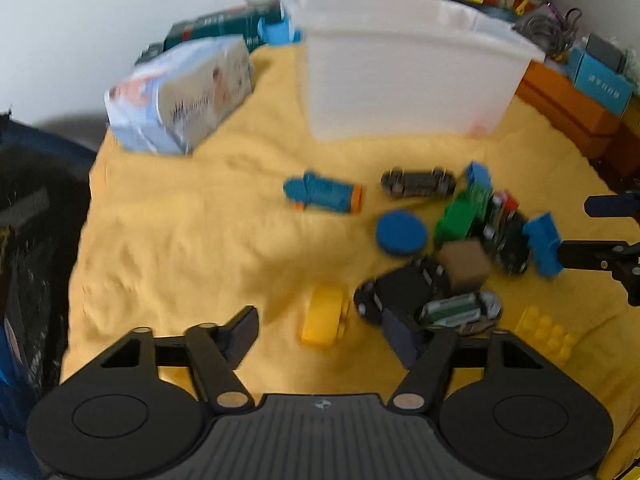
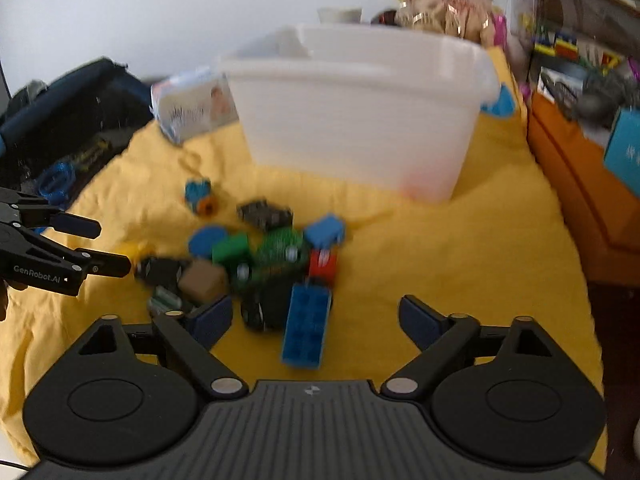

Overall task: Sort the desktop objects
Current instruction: 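Grasp the yellow block with left tool while right grasps blue block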

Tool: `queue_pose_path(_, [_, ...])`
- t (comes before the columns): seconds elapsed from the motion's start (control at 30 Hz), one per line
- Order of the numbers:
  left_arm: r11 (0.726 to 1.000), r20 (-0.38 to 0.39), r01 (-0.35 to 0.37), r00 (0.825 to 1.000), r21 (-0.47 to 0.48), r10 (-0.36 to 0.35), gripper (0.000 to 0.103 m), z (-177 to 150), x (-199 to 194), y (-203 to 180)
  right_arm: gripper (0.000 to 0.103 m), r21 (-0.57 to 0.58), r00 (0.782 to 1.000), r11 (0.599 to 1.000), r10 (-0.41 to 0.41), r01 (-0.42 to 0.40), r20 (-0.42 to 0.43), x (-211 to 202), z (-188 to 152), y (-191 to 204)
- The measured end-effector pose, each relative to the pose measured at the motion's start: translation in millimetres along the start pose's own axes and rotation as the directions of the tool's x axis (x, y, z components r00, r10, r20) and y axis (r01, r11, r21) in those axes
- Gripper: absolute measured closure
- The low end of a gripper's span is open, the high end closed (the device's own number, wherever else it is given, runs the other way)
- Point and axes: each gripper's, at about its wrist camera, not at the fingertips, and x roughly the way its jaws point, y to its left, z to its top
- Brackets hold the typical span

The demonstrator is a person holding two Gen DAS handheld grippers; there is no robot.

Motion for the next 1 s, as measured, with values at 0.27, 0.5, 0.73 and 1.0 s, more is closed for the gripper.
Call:
queue_pose_path(0.27, [1.000, -0.012, -0.022, 1.000, -0.010, 0.022, 0.054, -4.4, 17.5, 1.5, 0.022, 0.002, 1.000, 1.000, -0.013, 0.014, -0.029, 3.4, -11.1, 1.0])
queue_pose_path(0.5, [0.999, 0.014, -0.017, 1.000, 0.045, 0.017, 0.075, -0.8, 20.9, -9.5, 0.044, -0.006, 0.998, 1.000, -0.021, 0.021, -0.060, 15.1, -11.9, 5.5])
queue_pose_path(0.73, [1.000, 0.004, -0.009, 1.000, 0.003, 0.009, 0.075, -3.4, 17.4, -3.4, 0.076, 0.006, 0.998, 1.000, -0.027, 0.027, -0.062, 21.4, -10.2, 7.3])
queue_pose_path(1.0, [0.998, 0.059, 0.042, 0.997, -0.050, -0.039, 0.076, 11.1, -2.7, -1.2, 0.076, 0.048, 1.000, 0.999, -0.013, 0.012, 0.018, -4.8, -1.9, -2.5])
